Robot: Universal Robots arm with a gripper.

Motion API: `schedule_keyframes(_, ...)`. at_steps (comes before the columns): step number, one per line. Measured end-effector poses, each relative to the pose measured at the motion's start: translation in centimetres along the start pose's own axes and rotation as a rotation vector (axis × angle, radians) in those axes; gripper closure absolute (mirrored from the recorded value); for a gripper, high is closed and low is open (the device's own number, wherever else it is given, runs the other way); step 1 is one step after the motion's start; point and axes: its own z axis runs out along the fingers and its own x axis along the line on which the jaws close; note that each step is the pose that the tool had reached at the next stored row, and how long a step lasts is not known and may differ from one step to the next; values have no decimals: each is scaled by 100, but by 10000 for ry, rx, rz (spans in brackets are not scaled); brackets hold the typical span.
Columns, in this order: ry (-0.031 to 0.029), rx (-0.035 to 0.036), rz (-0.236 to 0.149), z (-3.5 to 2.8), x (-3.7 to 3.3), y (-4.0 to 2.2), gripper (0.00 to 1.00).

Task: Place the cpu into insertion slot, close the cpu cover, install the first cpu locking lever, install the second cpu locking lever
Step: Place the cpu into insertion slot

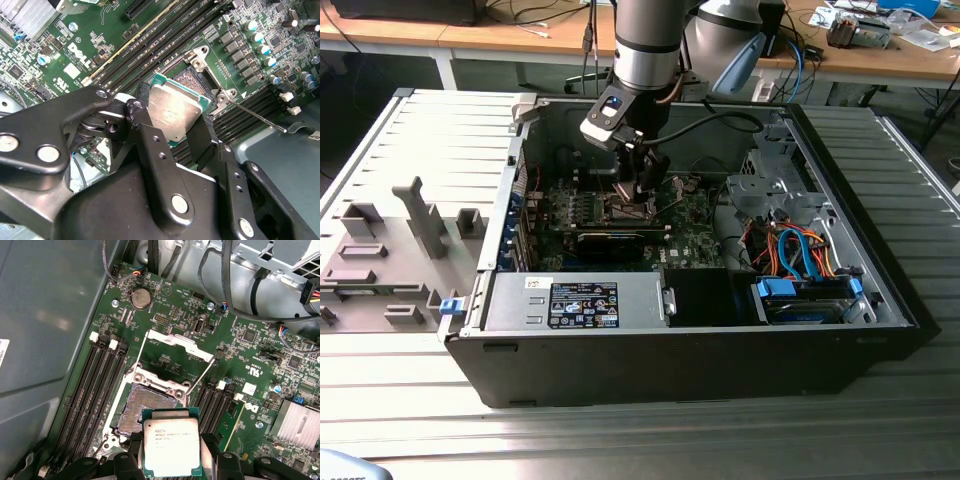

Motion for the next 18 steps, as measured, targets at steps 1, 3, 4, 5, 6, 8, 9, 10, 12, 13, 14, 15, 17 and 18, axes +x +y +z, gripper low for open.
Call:
schedule_keyframes(1,0,0,4,0,0,0,45)
schedule_keyframes(3,1,1,13,0,0,0,45)
schedule_keyframes(4,1,1,17,0,0,0,45)
schedule_keyframes(5,1,1,23,0,0,0,45)
schedule_keyframes(6,1,2,26,0,0,0,45)
schedule_keyframes(8,2,2,34,0,0,0,45)
schedule_keyframes(9,2,2,39,0,0,0,45)
schedule_keyframes(10,2,2,44,0,0,0,45)
schedule_keyframes(12,3,2,51,0,0,0,45)
schedule_keyframes(13,3,3,57,0,0,0,45)
schedule_keyframes(14,3,3,61,0,0,0,45)
schedule_keyframes(15,4,3,73,0,0,0,45)
schedule_keyframes(17,5,4,93,0,0,0,45)
schedule_keyframes(18,5,4,96,0,0,0,45)
